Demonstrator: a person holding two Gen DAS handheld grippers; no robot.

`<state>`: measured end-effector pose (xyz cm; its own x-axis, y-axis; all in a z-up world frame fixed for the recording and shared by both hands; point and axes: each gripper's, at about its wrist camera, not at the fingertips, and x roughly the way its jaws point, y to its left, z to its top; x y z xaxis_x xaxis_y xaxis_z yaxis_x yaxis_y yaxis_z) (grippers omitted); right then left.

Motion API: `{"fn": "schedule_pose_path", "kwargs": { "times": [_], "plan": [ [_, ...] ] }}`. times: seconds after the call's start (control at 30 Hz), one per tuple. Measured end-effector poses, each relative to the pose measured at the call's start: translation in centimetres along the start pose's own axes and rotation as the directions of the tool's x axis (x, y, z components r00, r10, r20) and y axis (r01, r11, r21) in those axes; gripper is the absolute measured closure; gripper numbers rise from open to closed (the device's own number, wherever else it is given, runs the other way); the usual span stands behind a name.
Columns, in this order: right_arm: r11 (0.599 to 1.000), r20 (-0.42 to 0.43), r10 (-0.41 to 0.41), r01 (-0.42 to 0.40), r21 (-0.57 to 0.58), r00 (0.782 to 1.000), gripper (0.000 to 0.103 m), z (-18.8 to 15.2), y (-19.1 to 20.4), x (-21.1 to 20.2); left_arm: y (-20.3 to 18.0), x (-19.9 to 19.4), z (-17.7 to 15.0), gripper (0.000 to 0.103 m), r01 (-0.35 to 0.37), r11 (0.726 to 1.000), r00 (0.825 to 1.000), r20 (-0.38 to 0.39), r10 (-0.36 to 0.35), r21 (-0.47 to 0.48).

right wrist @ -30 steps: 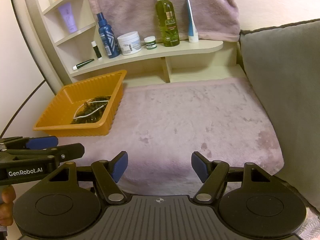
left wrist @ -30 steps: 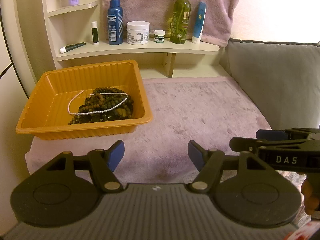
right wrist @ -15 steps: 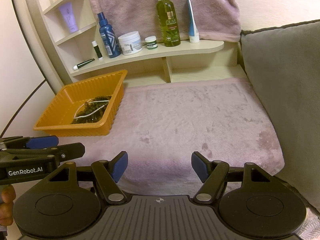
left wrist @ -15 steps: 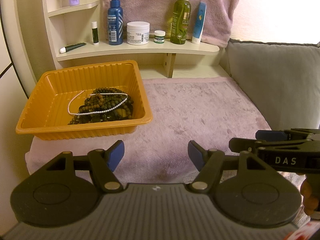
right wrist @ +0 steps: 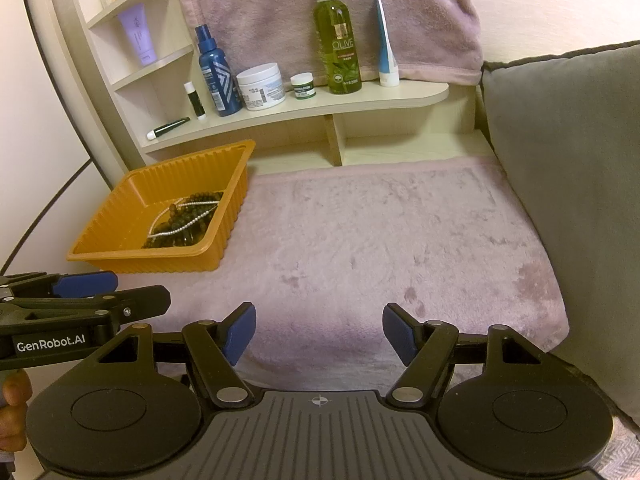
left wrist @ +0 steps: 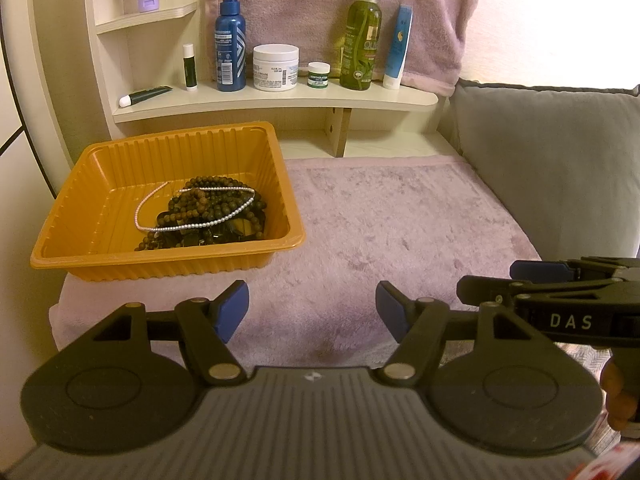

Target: Organize jewelry

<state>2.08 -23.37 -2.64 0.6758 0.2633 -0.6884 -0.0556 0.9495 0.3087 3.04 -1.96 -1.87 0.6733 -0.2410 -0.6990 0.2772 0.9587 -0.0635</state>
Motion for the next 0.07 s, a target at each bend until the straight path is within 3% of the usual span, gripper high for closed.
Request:
{"fn": "schedule_pose_path", "kwargs": {
  "times": [0.07],
  "plan": [
    [1.000, 0.000, -0.001, 0.001, 0.001, 1.000, 0.033, -0.02, 0.01, -0.03, 0.03, 0.01, 0.03, 0.035, -0.003, 1.000, 1.000, -0.002, 0.003, -0.003]
  ]
}}
